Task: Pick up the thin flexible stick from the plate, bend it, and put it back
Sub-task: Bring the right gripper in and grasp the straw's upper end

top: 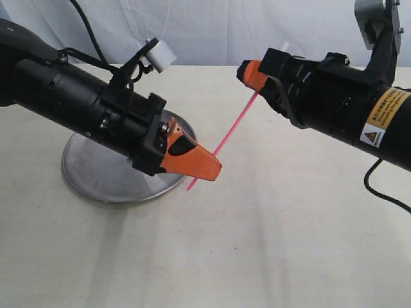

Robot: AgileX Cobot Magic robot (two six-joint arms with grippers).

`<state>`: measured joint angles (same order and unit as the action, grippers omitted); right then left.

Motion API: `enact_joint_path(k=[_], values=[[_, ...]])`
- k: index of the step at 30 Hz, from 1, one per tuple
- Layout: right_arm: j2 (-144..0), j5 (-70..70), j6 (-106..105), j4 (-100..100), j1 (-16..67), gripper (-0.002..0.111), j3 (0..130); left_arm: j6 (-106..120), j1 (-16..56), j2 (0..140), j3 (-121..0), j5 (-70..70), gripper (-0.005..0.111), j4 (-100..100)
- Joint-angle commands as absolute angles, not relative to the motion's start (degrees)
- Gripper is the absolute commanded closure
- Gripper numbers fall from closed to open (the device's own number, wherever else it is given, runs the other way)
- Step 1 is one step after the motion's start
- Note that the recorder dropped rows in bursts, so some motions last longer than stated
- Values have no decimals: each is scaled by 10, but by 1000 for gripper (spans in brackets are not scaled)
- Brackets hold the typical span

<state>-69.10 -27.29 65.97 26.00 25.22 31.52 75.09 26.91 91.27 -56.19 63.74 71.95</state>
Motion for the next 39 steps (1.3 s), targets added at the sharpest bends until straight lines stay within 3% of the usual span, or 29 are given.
enact_joint_path(k=[1,30,39], values=[[-692,-230,643,265,253,109,318,772,275,907,-560,664,107,737],[-695,-197,629,320,253,109,318,876,275,907,-560,700,107,818],[-695,-163,629,331,288,109,318,891,275,907,-560,700,107,848]])
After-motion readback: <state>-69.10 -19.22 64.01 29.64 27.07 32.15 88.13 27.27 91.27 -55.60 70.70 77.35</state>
